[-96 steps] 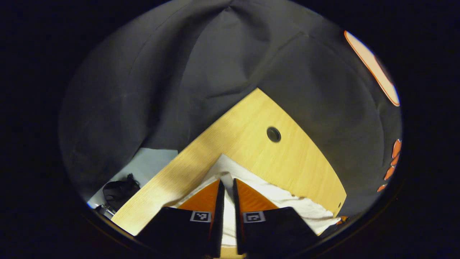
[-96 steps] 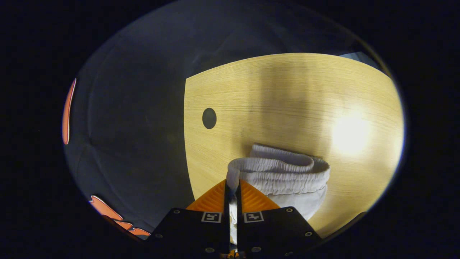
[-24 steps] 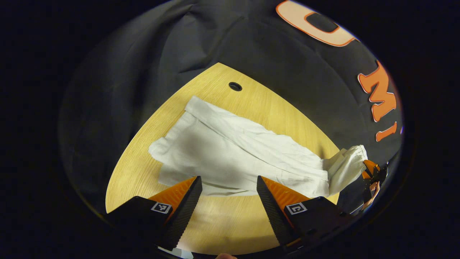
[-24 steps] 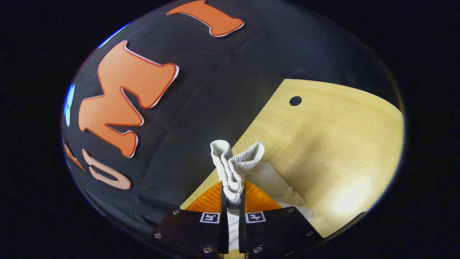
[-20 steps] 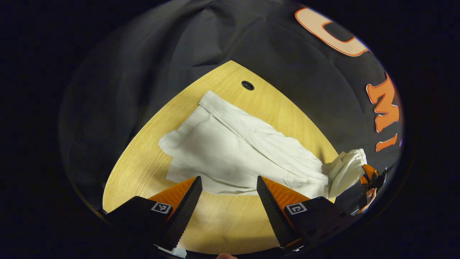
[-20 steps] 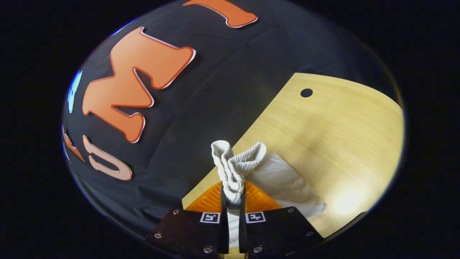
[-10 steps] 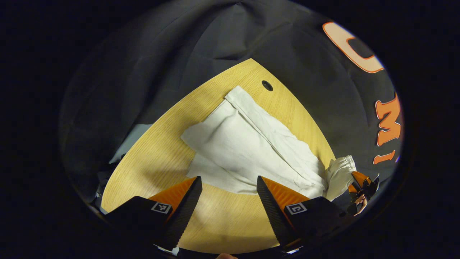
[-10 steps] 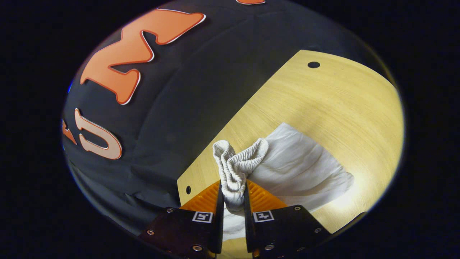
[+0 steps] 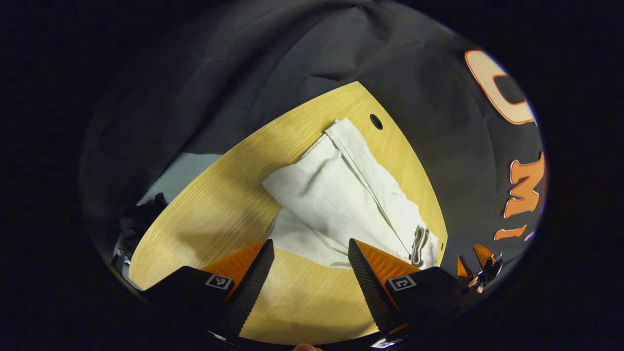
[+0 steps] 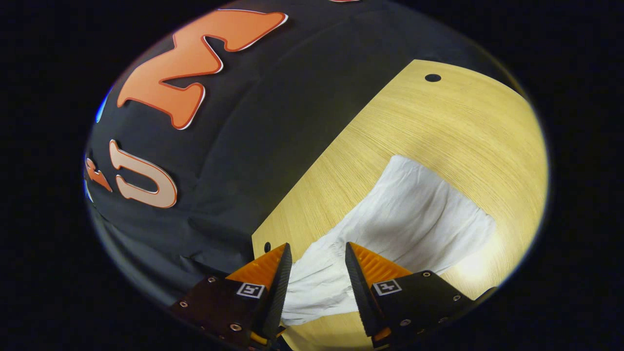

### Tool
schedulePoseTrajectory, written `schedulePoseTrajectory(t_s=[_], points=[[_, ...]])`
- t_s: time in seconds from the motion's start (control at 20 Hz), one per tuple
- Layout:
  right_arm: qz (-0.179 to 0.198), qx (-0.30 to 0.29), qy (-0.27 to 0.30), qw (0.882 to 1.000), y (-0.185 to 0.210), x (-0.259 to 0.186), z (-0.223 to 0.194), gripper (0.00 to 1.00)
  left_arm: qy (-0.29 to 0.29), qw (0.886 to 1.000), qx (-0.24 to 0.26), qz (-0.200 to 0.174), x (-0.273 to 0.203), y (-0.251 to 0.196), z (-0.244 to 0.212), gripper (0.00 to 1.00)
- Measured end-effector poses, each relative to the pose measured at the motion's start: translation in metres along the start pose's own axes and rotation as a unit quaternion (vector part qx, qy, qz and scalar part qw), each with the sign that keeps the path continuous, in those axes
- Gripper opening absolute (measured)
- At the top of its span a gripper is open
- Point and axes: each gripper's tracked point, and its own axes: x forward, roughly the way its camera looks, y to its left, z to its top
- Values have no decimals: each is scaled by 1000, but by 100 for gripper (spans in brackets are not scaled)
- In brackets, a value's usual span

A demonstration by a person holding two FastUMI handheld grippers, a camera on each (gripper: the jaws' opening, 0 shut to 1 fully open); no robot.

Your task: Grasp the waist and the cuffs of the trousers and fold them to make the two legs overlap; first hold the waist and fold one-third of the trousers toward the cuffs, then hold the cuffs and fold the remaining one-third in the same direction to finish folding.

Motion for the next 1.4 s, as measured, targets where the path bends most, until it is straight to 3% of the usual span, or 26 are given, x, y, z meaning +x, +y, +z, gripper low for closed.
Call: schedulePoseTrajectory(t_s=[0.05,0.1,0.45,0.75,0.8,0.85,0.95,1.0,1.05,1.1,1.25,1.35,1.4], points=[[-4,-2,-3,1000,-3,-3,2,67,-3,1000,-8,-3,0,3,2,100],[-6,-5,-8,1000,-5,-7,4,69,-3,1000,-17,-5,1,7,4,100],[-12,-8,-37,999,-16,-34,17,77,-5,994,-104,-37,5,26,24,100],[-26,7,-52,998,-33,-55,18,77,22,996,-57,-62,33,-8,33,95],[-27,10,-55,998,-37,-58,19,67,25,996,-47,-67,38,-17,32,95],[-32,13,-55,998,-41,-62,18,77,28,996,-37,-73,43,-26,35,94],[-37,21,-58,997,-49,-69,18,77,29,996,-23,-82,54,-41,37,93],[-41,24,-59,997,-52,-72,19,77,30,996,-19,-83,58,-49,37,89],[-41,26,-62,997,-55,-75,21,67,27,996,-18,-79,64,-52,37,83],[-44,28,-64,997,-58,-79,22,77,27,997,-17,-69,70,-49,37,77],[-44,26,-72,996,-67,-89,28,77,16,998,-23,-54,68,-50,39,18],[-50,19,-73,996,-76,-94,31,77,-9,999,-12,-53,50,-54,42,20],[-49,15,-71,996,-79,-96,31,77,-18,998,0,-57,46,-62,44,13]])
